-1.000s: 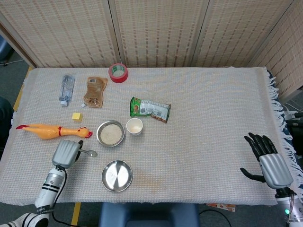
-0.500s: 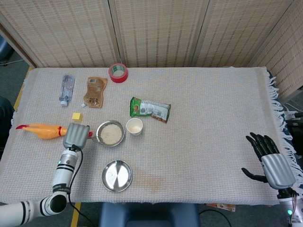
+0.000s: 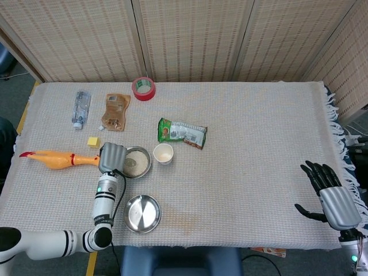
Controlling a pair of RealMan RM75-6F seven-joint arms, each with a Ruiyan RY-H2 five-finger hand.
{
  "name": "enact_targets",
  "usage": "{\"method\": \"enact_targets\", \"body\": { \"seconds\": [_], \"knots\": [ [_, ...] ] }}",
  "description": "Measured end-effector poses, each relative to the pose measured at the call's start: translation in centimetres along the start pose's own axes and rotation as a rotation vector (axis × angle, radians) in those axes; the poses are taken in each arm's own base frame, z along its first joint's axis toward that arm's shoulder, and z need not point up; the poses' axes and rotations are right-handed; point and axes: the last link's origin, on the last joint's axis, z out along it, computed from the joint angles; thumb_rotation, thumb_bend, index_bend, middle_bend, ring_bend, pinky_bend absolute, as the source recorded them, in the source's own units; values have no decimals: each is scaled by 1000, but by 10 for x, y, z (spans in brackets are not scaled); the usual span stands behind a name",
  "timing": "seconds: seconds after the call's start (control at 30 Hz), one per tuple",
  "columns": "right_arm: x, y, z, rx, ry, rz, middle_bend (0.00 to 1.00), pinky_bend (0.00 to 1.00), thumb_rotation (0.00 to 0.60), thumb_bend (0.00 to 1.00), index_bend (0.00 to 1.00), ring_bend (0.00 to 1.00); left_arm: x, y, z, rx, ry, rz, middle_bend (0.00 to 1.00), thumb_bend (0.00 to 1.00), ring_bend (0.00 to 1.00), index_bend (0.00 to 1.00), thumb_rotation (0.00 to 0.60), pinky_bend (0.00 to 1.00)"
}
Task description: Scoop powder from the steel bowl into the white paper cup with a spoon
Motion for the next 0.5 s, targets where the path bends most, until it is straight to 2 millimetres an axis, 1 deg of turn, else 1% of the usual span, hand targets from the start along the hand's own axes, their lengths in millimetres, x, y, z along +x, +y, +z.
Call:
{"method": "enact_targets", "body": {
  "seconds": [0.2,0.5],
  "knots": [
    [3,0,-2,5,4,9,0,0,522,115,0,0,-2,14,3,39,13,103,1000,386,1000,555,600,1000],
    [6,0,-5,17,10,19,0,0,522,116,0,0,-11,21,7,96,16,215,1000,385,1000,540,600,1000]
  ]
}}
